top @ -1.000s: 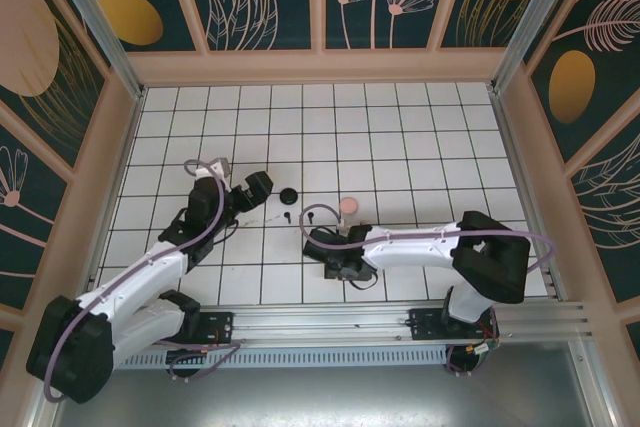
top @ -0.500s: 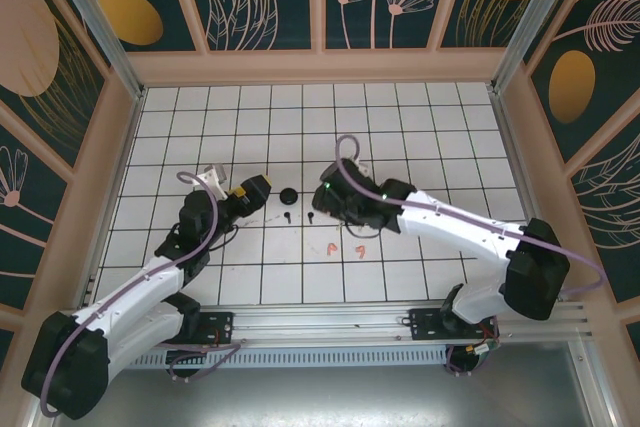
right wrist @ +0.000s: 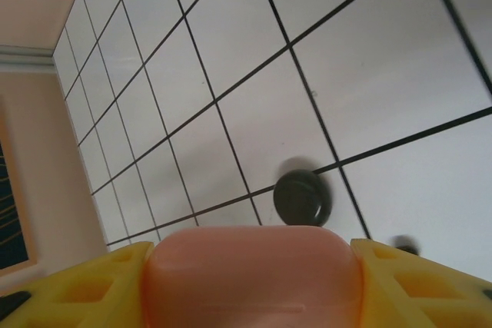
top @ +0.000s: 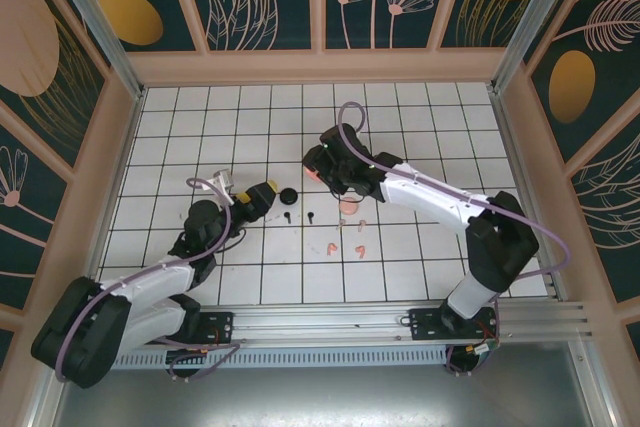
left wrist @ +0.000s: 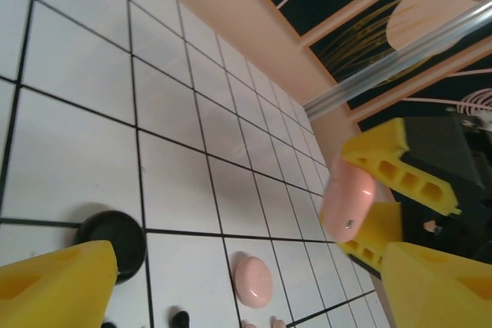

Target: Insert wireless bluetooth earbuds into charging case

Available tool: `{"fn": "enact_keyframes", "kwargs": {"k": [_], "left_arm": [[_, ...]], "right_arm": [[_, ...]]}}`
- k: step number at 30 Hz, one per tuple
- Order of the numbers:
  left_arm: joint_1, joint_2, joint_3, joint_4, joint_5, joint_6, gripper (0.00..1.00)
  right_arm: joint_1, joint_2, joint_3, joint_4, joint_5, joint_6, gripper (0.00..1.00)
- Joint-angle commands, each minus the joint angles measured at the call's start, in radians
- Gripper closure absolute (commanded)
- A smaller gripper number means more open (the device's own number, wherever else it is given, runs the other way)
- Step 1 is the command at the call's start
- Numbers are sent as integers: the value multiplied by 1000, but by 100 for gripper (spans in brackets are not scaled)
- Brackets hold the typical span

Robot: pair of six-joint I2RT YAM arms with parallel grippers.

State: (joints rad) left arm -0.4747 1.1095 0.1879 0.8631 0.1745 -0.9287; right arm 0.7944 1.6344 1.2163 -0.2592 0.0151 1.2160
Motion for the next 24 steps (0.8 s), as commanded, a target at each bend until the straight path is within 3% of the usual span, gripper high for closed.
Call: {"fn": "enact_keyframes", "kwargs": {"k": [1, 10, 24], "left_arm": [[-11, 56, 20, 165, 44, -4, 16], [-41, 228, 92, 285, 86, 7, 34], [-82, 367, 173, 373, 94, 11, 40]], "right_arm": [[3, 25, 44, 80, -59, 72, 51], [30, 78, 104, 92, -81, 84, 51], [46, 93, 118, 97, -92, 87, 51]]}}
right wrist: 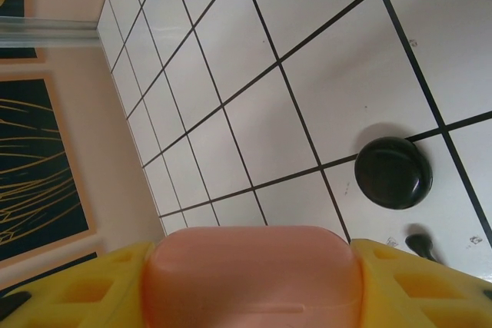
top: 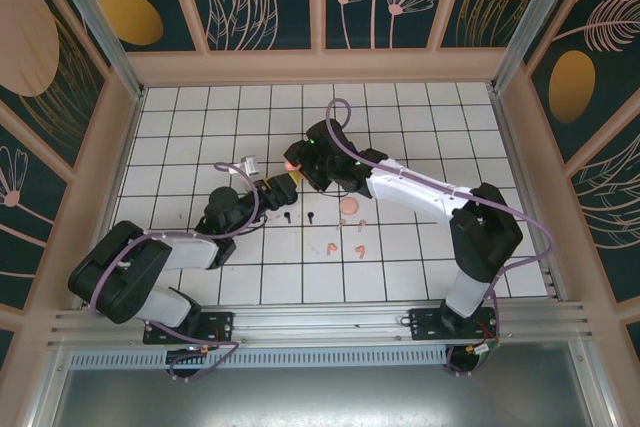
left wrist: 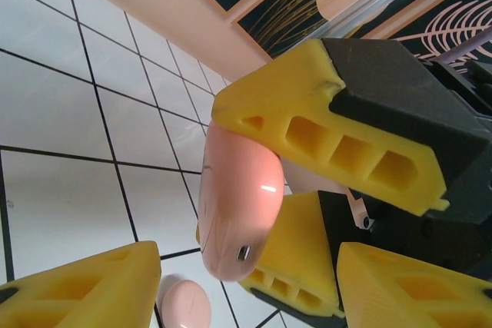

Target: Insert wireless bluetooth earbuds into charging case

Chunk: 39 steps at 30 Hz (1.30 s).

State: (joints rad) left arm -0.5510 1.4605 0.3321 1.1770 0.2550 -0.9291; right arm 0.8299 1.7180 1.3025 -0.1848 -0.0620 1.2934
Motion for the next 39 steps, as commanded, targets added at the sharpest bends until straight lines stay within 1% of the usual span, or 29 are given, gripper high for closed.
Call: {"fn": "enact_keyframes", "kwargs": {"k": [1, 4, 12, 15, 18, 24, 28, 32, 34, 37, 39], "left_arm": [[-6, 20, 31, 61, 13, 11, 41], [-6, 31, 45, 62, 10, 13, 44], [-6, 58, 72, 69, 13, 17, 59], [-5, 61, 74, 73, 15, 15, 63], [-6, 60, 70, 73, 13, 15, 64], [-6, 63, 71, 73, 16, 14, 75], [-6, 64, 79, 77, 22, 13, 79], [-6, 67, 84, 79, 29, 13, 87], [-6, 69, 87, 82, 29, 10, 92], [-6, 73, 88, 92, 29, -2, 100], [-6, 72, 90, 92, 30, -8, 100]], "right_arm": [[12, 10, 32, 22, -15, 8, 51], [12, 8, 32, 21, -15, 7, 51], [14, 2, 25, 21, -15, 6, 51], [14, -2, 21, 22, -13, 7, 51], [14, -2, 21, 24, -13, 5, 51], [14, -3, 19, 31, -19, 6, 51], [17, -8, 17, 33, -22, 4, 51], [21, -21, 18, 39, -22, 1, 50], [24, -27, 18, 41, -22, 0, 47], [16, -42, 28, 38, -18, -1, 27], [-7, -59, 39, 22, -11, -11, 22]]}}
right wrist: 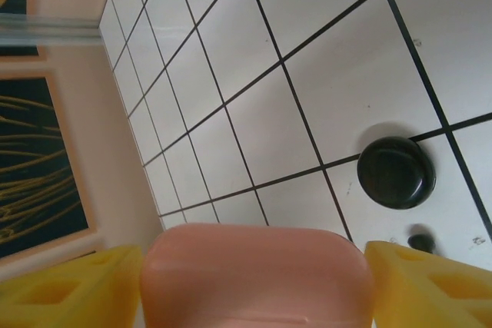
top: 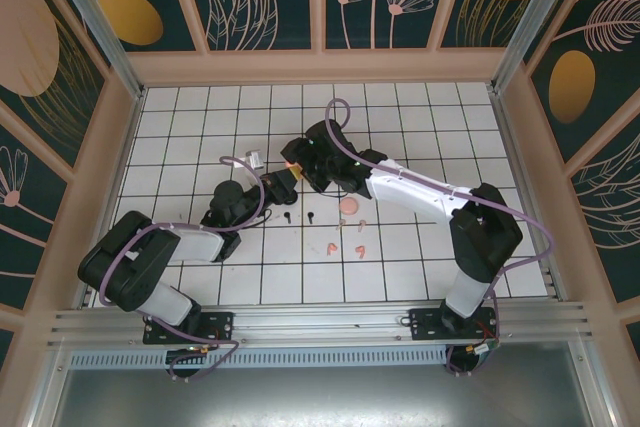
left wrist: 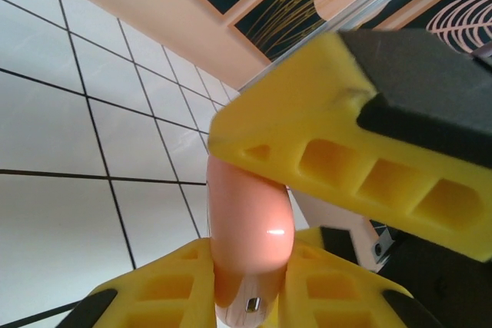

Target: Insert wireless bluetooth earbuds into charging case

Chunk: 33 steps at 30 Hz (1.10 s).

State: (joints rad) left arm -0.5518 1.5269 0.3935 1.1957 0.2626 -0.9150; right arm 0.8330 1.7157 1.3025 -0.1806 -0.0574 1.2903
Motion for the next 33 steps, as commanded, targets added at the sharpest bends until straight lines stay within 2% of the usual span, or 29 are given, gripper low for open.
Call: {"fn": "enact_keyframes", "kwargs": {"k": [1, 7, 9, 14, 19, 24, 33], "left_arm": [[-4, 4, 29, 72, 24, -24, 100], [-5, -38, 53, -35, 54, 5, 100], [-5, -68, 78, -121, 69, 46, 100], [-5, -124, 170, -350, 164, 190, 100], [-5, -122, 253, -481, 325, 276, 100], [-5, -94, 317, -531, 466, 288, 100], [-5, -97, 337, -544, 547, 279, 100]], "right_arm": [[-25, -72, 41, 10, -10, -19, 21], [-106, -207, -7, -36, 19, -163, 18], [-135, -260, -53, -19, -9, -270, 16], [-181, -435, -233, 54, -131, -663, 16], [-194, -585, -362, 58, -209, -889, 17], [-207, -628, -418, 52, -264, -964, 18], [-221, -569, -416, 91, -340, -980, 22]]}}
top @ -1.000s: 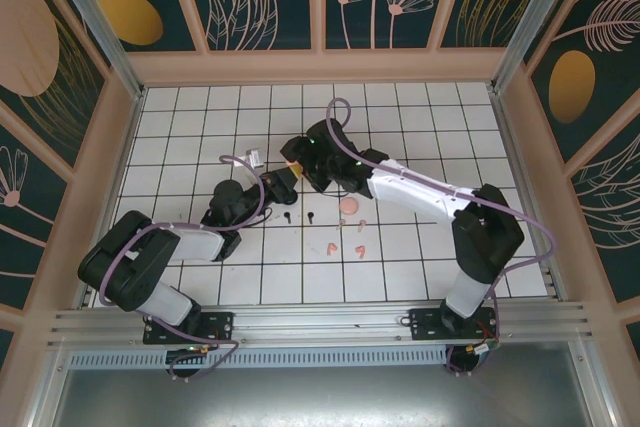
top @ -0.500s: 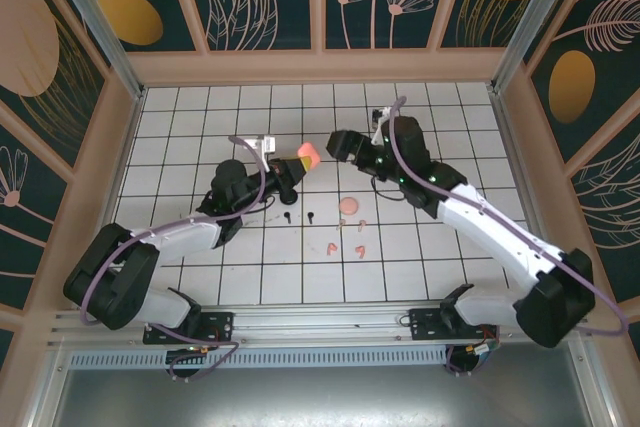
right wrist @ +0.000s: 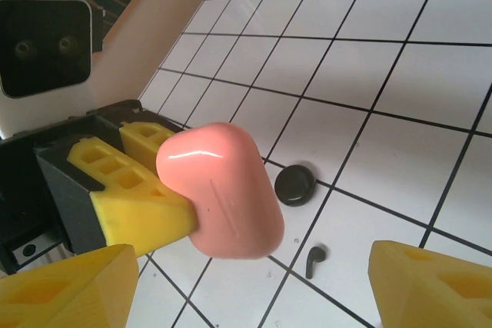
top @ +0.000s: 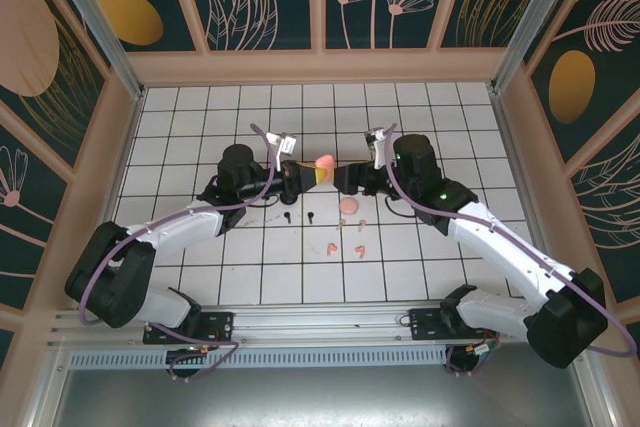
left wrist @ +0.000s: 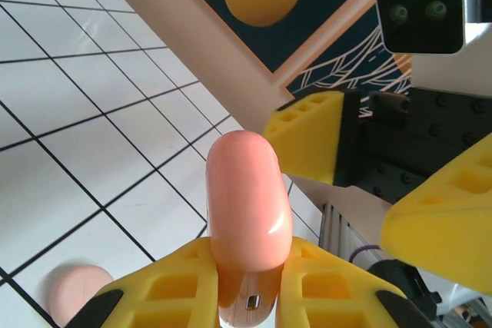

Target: Insert wireless bluetooth earbuds into charging case

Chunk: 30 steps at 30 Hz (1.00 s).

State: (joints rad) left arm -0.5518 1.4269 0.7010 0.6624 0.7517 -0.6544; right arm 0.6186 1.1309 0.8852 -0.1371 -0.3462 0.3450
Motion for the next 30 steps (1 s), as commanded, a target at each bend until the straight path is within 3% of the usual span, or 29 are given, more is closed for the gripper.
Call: {"fn": "enact_keyframes", "kwargs": {"k": [1, 9, 22, 26, 30], "left_arm": [[-4, 1, 28, -9, 61, 17, 100], [-5, -4, 29, 9, 79, 6, 100], [-5, -49, 25, 33, 94, -6, 100], [-5, -52, 23, 31, 94, -2, 100], [-5, -55, 22, 48, 104, -13, 100]], "right_arm": [[-7, 22, 4, 50, -55, -35, 22], [-16, 77, 15, 65, -43, -34, 26], [-165, 59, -74, 113, -105, 21, 33], [-171, -3, -88, 112, -173, 28, 33], [-171, -38, -118, 163, -322, 54, 34]]}}
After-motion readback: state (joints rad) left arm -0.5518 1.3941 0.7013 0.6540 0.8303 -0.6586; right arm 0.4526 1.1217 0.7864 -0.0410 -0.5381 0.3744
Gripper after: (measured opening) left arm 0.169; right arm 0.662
